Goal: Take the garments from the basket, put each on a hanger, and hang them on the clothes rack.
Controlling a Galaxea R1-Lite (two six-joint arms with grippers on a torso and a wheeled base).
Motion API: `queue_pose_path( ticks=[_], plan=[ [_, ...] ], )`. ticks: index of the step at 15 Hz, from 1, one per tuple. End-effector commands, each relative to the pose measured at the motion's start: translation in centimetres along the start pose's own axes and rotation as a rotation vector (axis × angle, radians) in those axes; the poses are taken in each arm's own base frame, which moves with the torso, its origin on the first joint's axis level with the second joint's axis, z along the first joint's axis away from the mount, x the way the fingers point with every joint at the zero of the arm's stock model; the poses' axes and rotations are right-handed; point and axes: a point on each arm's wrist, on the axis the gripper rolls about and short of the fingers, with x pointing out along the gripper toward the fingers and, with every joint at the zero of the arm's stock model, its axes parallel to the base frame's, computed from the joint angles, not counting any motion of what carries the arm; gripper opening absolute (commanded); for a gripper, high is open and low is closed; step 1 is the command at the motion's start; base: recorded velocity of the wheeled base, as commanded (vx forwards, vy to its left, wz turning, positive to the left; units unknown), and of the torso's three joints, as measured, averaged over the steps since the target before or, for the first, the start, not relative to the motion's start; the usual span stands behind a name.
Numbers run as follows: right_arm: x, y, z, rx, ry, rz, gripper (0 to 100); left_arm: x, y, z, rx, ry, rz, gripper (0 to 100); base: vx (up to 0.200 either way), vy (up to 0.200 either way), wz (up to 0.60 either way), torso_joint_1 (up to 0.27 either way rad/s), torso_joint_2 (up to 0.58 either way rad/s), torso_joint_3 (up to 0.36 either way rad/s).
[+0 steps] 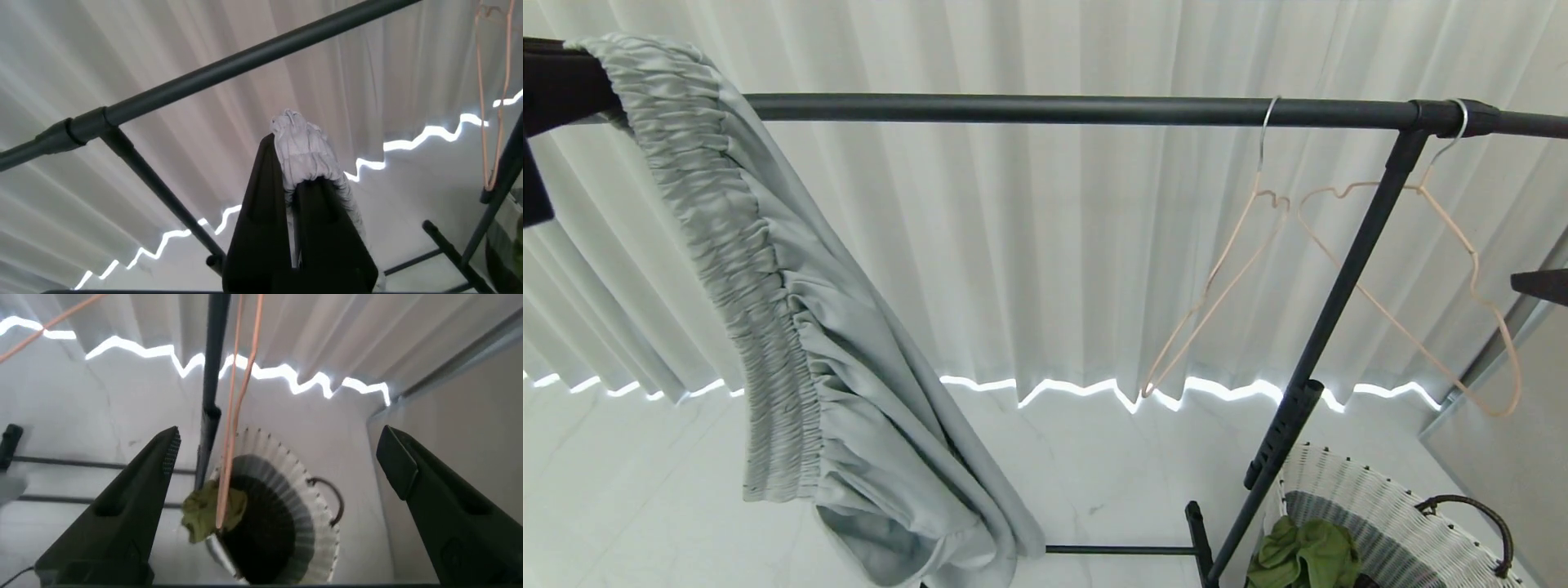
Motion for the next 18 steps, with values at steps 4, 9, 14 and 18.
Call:
queue_pose_path(
  ticks=[4,9,14,18],
  plan=[
    [8.2,1.1,0.1,0.141,0.116,-0.041,100,0.1,-0.1,-0.2,0.005,0.008,-0.004,0,0.000,0.000,0.00,0.000,0.00,0.000],
    [11.3,1.0,-0.1,0.147,0.139,-0.067,100,0.1,-0.2,-0.3,0.006,0.011,-0.006,0,0.000,0.000,0.00,0.000,0.00,0.000],
    [11.9,1.1,0.2,0.156,0.115,-0.060,100,0.0,-0.4,-0.9,0.014,0.028,-0.014,0,0.000,0.000,0.00,0.000,0.00,0.000],
    [12.6,1.2,0.4,0.155,0.120,-0.058,100,-0.2,-0.3,-0.9,0.011,0.023,-0.012,0,0.000,0.000,0.00,0.000,0.00,0.000]
  ],
)
